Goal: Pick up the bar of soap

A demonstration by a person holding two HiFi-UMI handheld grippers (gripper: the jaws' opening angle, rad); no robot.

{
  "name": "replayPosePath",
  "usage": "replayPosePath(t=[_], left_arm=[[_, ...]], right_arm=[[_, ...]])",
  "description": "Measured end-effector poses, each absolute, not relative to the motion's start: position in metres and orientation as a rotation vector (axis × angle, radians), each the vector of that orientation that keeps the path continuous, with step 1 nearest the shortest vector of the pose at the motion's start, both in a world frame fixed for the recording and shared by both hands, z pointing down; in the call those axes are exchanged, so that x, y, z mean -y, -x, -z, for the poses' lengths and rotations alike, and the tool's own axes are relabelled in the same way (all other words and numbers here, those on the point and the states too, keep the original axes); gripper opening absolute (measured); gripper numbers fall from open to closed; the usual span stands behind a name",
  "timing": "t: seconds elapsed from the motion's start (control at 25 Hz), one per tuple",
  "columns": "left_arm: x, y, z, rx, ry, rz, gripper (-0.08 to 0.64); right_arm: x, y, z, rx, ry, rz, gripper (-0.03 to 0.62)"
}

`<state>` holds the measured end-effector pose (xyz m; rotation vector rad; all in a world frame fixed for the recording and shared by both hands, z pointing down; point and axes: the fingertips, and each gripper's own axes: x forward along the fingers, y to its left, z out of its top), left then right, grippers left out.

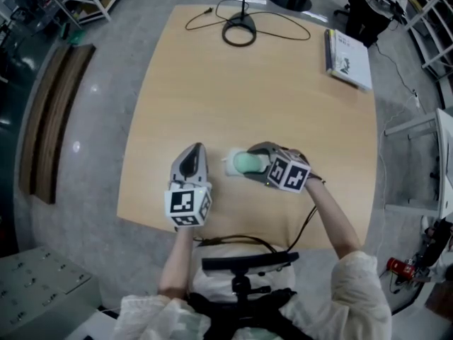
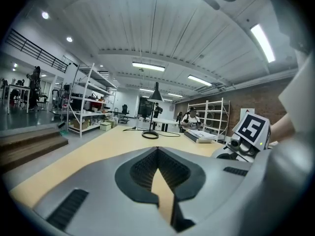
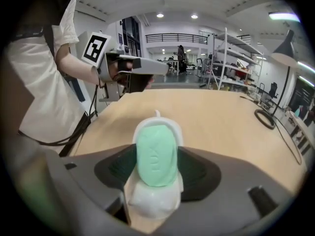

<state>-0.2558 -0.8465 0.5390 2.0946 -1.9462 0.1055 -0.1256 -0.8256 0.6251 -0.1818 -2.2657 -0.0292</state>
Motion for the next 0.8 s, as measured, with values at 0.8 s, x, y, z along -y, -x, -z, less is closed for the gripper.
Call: replayPosePath(t=[0.8], left_arm=[[0.836,0.255,-0.519,1.997,-2.107,-0.024,0.000]], right_arm=[[0.863,0.131,-0.556,2.600,-0.289,-0.145,0.253]])
